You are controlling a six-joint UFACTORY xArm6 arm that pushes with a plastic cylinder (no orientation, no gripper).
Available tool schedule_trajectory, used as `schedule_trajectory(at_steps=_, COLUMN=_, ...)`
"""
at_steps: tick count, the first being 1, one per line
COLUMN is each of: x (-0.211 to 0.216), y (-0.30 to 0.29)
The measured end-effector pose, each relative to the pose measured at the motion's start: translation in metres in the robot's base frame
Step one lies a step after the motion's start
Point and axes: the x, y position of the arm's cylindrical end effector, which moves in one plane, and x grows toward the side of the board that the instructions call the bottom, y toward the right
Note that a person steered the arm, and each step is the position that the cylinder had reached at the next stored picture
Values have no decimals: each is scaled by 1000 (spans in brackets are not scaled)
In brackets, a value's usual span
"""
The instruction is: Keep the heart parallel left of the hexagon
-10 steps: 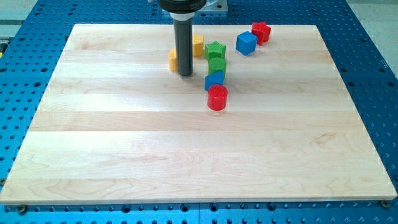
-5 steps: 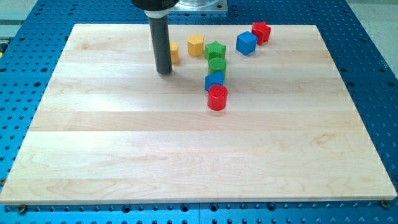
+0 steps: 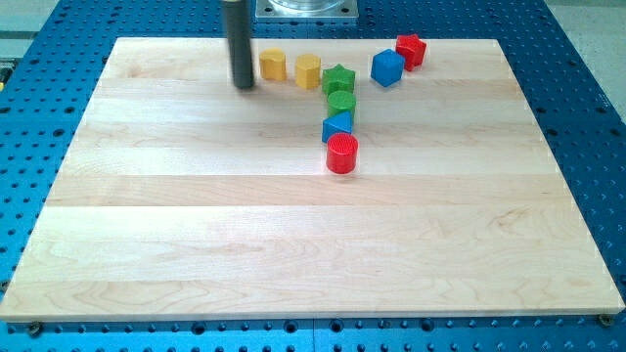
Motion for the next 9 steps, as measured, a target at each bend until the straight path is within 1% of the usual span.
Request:
schedule_trajectory(at_steps=1, x=-43, y=-3)
schedule_trajectory(at_steps=2, x=-82, y=53)
schedule_trajectory(at_steps=3, x=-74, y=109)
schedule_trajectory(at_steps=4, x=-58, y=105)
schedule_trajectory(at_steps=5, x=-42, y=72)
schedule_trajectory(at_steps=6, x=-42, y=53)
schedule_trajectory(at_steps=8, x=-42, y=57)
schedule_trajectory(at_steps=9, x=-60, y=87)
